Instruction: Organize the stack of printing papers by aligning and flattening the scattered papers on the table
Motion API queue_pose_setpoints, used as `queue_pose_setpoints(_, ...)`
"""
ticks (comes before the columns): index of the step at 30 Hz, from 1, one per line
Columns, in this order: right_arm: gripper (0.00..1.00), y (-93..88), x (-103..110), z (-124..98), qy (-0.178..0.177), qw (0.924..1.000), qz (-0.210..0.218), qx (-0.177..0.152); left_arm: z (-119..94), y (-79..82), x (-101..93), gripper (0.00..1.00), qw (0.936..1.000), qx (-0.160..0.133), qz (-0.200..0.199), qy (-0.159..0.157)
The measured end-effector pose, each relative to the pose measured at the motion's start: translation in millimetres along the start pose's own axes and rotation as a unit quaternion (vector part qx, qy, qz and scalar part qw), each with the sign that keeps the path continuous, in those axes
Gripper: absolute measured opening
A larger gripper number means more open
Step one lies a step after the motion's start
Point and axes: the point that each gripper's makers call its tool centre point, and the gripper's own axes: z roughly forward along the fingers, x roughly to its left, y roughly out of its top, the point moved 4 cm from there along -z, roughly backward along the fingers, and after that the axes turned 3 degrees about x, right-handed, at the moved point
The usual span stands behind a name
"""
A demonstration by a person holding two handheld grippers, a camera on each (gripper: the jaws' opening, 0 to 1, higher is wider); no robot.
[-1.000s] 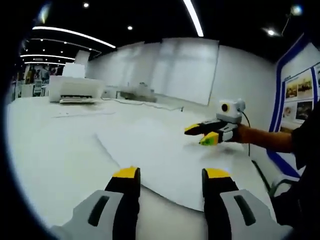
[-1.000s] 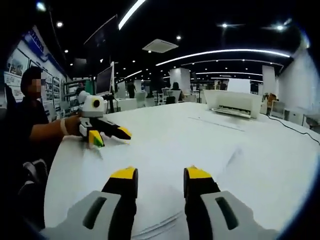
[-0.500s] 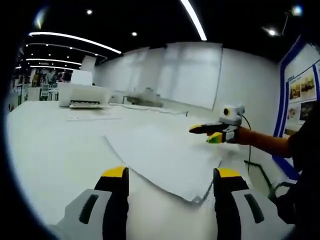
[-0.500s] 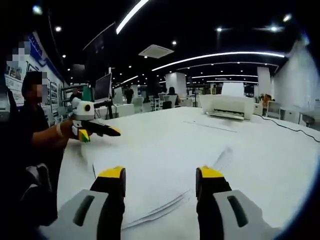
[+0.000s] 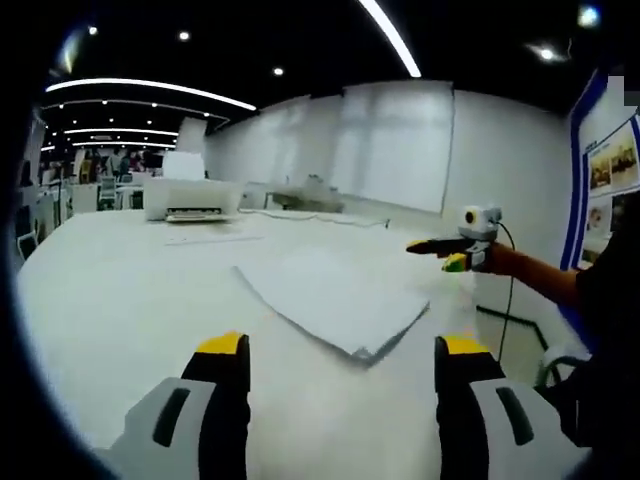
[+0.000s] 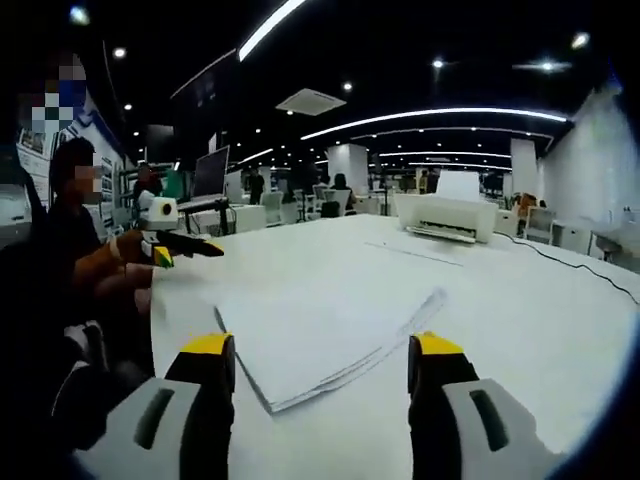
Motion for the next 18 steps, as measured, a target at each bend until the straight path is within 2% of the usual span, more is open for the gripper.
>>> queue_pose_setpoints(5, 0.69, -5.4, 6.4, -27.5, -0.017, 0.9998, 0.002, 0.003, -28.4, -1.4, -12.6, 0.79, 1.0, -0.002, -0.006, 0.008)
queue_pose_setpoints(9, 0.71, -9.4, 12.5, -40.6, -0.024, 0.9997, 0.006, 0.006, -45.2, -3.8, -18.1, 0.79, 0.9999, 0.001, -0.005, 0.013)
queue_pose_setpoints(18, 0.71, -16.4, 30.8, -86.1, -0.047, 0.9988, -0.002, 0.007, -85.8, -12.2, -33.9, 0.79, 0.999, 0.002, -0.004, 0.045)
